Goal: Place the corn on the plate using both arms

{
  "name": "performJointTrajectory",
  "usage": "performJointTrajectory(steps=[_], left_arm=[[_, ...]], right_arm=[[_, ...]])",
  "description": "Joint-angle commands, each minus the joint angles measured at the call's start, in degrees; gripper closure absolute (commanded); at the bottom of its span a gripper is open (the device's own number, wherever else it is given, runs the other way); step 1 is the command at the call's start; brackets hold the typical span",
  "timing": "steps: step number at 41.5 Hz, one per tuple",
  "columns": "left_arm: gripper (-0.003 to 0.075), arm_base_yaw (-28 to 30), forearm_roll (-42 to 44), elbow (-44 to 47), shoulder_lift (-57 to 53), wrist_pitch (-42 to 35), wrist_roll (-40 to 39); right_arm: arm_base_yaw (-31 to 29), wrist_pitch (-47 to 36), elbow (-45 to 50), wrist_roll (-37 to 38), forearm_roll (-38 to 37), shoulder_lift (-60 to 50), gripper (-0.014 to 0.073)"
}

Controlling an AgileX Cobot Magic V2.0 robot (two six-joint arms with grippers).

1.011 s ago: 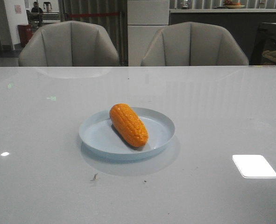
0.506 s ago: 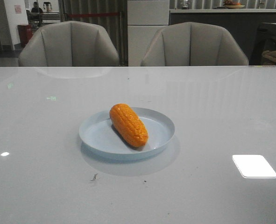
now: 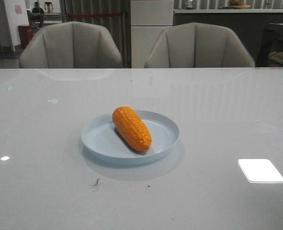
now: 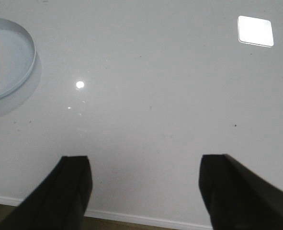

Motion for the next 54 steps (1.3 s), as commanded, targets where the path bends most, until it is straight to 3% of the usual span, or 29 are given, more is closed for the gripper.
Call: performJointTrajectory(steps=[1, 38, 43, 49, 54], left_arm=[[0.0624, 0.1, -0.9, 2.2, -0.8, -4.0, -0.2], [0.0624, 0.1, -0.9, 2.2, -0.8, -4.0, -0.2], [0.0624, 0.1, -0.9, 2.2, -0.8, -4.0, -0.2], [0.0624, 0.1, -0.9, 2.2, -0.8, -4.0, -0.2], [0.0624, 0.1, -0.9, 2.2, -0.8, -4.0, -0.2]], right_arm=[[-0.4, -3.5, -1.5, -0.2, 0.0, 0.0, 0.0017], [0.0, -4.4, 0.8, -0.3, 1.4, -3.1, 0.0022], [0.0, -10.2, 6.1, -0.3, 1.6, -8.1, 0.0024], [0.0, -23.8, 14.6, -0.3, 2.6, -15.4, 0.0032], [0.0, -36.2, 22.0, -0.3, 3.0, -21.9, 0.0138]])
